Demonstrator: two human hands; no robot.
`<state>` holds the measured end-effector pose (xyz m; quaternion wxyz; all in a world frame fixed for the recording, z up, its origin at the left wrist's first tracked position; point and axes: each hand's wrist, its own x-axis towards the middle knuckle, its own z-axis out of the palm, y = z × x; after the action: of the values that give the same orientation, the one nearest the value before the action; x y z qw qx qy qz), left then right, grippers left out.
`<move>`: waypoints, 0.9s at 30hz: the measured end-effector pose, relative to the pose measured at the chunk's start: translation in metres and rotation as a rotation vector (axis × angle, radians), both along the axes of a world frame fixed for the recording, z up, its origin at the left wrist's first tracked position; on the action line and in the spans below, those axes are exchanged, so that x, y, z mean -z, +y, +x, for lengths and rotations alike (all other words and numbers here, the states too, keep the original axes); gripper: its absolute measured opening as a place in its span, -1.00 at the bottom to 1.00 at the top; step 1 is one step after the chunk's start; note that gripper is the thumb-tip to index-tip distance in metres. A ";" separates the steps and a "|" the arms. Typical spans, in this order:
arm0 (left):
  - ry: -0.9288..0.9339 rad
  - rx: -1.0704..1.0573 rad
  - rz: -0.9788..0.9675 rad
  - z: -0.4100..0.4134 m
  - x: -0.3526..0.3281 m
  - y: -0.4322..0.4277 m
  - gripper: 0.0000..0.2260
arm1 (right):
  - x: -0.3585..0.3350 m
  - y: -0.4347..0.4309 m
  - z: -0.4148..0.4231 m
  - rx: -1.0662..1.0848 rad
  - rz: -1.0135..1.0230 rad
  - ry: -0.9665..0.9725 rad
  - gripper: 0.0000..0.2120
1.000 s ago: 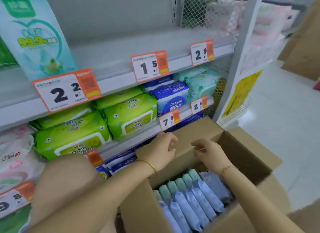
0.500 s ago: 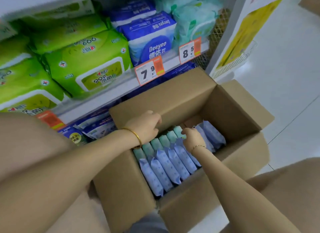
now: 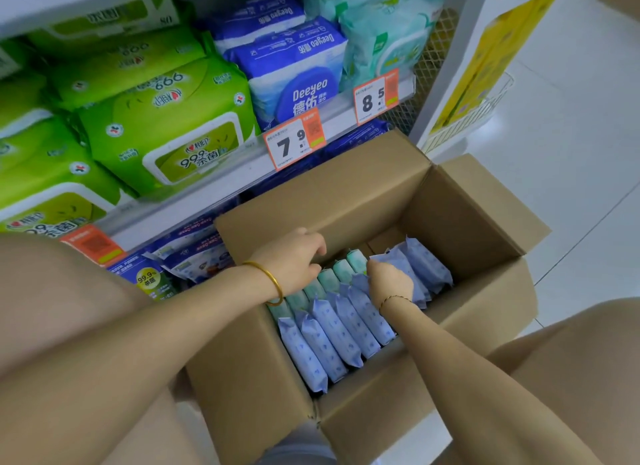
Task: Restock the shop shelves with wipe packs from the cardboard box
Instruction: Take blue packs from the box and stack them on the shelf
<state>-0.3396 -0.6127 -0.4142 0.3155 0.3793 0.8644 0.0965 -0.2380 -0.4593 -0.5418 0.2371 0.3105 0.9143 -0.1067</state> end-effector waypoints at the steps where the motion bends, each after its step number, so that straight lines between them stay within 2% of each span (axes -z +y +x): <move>1: -0.001 -0.002 0.005 0.000 -0.001 0.000 -0.75 | -0.007 0.004 -0.001 0.042 -0.006 0.030 -0.88; 7: -0.060 -0.055 0.092 0.001 -0.006 -0.004 -0.66 | -0.081 0.032 -0.018 0.357 -0.108 0.415 -0.93; 10: -0.155 -0.086 0.147 0.007 -0.011 -0.006 -0.39 | -0.109 0.034 -0.024 0.566 -0.414 0.626 -0.91; 13: -0.117 -0.059 0.171 0.013 -0.013 -0.009 -0.17 | -0.130 0.018 -0.024 0.825 -0.865 0.683 -0.87; 15: -0.026 -0.080 0.196 0.013 -0.013 -0.012 -0.13 | -0.138 0.006 -0.024 0.861 -1.053 0.658 -0.80; 17: 0.015 -0.129 0.253 0.012 -0.017 -0.016 -0.17 | -0.143 -0.002 -0.024 0.826 -1.121 0.701 -0.83; 18: -0.037 -0.182 0.299 0.009 -0.020 -0.016 -0.23 | -0.145 -0.003 -0.024 0.812 -1.131 0.729 -0.89; 19: -0.163 -0.280 0.360 0.006 -0.026 -0.018 -0.30 | -0.147 -0.004 -0.025 0.804 -1.133 0.762 -0.91; 21: -0.607 -0.538 0.431 -0.003 -0.043 -0.020 -0.47 | -0.150 -0.003 -0.027 0.749 -1.076 0.817 -0.76; 23: -0.984 -0.693 0.415 -0.013 -0.055 -0.025 -0.51 | -0.154 -0.003 -0.029 0.659 -0.998 0.892 -0.71; 27: -1.160 -0.729 0.402 -0.024 -0.063 -0.033 -0.45 | -0.159 0.001 -0.027 0.507 -1.058 0.868 -0.61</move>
<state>-0.3640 -0.6454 -0.3509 0.5964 0.0046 0.5944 0.5394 -0.2645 -0.4578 -0.3831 -0.0604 0.2863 0.6522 -0.6994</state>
